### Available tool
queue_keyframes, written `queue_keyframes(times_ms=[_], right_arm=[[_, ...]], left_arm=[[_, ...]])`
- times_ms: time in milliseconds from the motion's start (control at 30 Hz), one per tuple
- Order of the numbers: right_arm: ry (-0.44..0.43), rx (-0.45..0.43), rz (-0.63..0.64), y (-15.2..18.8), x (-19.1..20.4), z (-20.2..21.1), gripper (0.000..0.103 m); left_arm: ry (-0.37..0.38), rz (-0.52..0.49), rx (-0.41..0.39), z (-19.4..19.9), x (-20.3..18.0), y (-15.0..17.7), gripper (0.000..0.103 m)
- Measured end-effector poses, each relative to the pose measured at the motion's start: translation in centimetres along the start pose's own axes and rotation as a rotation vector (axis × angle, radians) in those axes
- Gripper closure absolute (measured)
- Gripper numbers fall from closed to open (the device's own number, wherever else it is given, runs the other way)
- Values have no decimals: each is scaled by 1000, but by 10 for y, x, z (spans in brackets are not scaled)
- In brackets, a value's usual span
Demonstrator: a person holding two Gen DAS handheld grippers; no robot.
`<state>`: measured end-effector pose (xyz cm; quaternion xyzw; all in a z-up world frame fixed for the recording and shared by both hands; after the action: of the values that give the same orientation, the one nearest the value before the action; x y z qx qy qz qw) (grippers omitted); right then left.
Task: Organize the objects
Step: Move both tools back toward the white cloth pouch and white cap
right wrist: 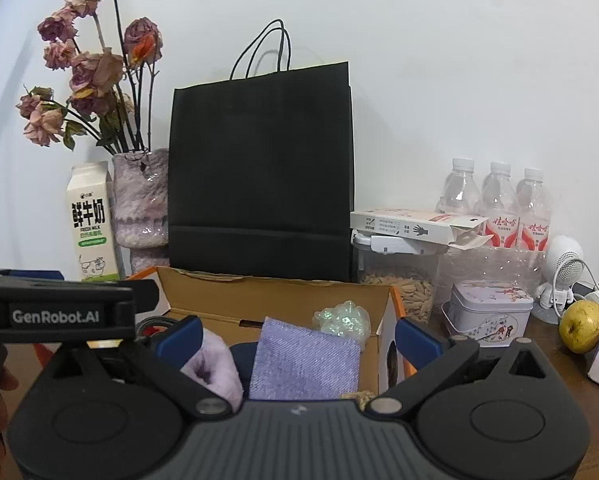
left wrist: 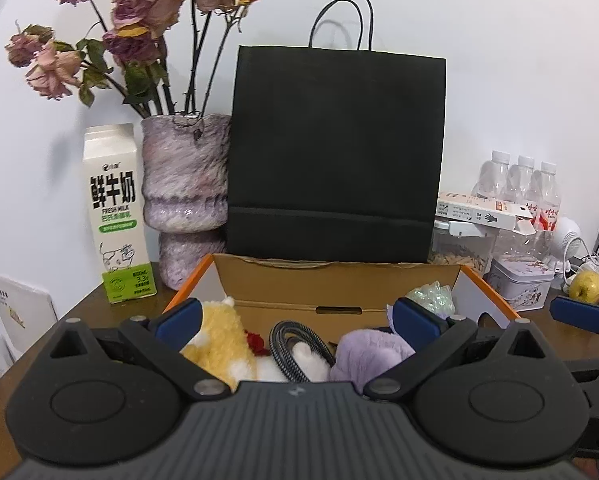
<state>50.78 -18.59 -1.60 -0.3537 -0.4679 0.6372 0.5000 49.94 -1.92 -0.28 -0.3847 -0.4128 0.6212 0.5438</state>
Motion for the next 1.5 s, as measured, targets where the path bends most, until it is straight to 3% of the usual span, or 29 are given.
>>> queue_keyframes(times_ms=[1500], right_arm=[[66,59,13,66,-14,154,0]], left_arm=[[24,16,81,126,4,73,0]])
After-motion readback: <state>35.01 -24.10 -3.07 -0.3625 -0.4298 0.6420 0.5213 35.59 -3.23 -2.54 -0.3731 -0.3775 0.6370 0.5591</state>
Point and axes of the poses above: each gripper's, at about its wrist camera, not at the fingertips, and z roughly against the way its jaws point, x to its left, y to its underside, the point moved 4 cm from there along -z, roughly the way its jaws point, and after that the axes turned 2 degrees about x, right-handed, at the moved point
